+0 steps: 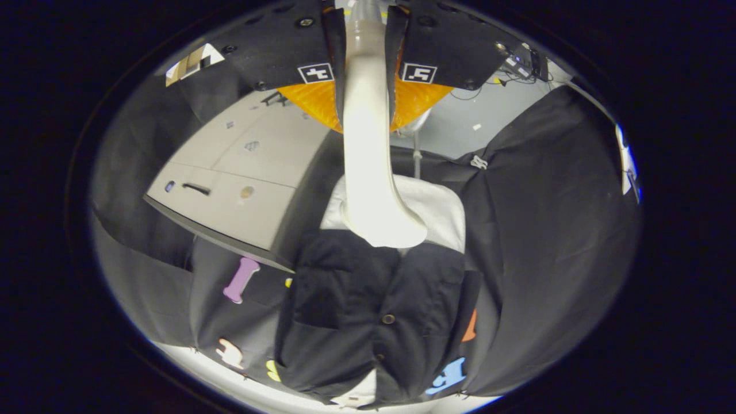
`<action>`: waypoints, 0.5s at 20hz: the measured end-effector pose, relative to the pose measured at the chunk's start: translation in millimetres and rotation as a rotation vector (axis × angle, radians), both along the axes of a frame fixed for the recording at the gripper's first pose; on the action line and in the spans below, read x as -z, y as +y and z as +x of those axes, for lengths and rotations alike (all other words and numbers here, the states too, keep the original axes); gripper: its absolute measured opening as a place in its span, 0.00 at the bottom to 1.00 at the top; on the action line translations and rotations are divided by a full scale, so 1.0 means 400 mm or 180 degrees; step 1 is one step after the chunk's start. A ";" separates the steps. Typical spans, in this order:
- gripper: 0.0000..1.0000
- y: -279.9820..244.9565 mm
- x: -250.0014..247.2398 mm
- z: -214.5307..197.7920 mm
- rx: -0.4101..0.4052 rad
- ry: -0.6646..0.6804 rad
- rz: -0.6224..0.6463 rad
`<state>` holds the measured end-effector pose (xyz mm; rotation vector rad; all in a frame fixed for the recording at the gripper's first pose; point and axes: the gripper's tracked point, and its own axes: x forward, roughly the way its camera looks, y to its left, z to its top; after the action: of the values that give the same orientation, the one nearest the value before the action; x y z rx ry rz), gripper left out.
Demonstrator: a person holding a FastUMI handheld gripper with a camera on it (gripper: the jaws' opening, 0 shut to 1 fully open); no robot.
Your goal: Iron the clothes twice with a garment steamer, once on the left side and once on the right side.
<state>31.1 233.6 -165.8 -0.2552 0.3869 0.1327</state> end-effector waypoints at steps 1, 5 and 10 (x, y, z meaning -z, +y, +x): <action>0.30 -0.048 -0.013 -0.013 0.0054 -0.0001 0.0028; 0.30 -0.240 -0.094 -0.068 0.0211 -0.0098 0.0178; 0.30 -0.428 -0.148 -0.144 0.0245 -0.0121 0.0301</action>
<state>-26.5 62.4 -106.5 -0.1491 0.3512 0.0703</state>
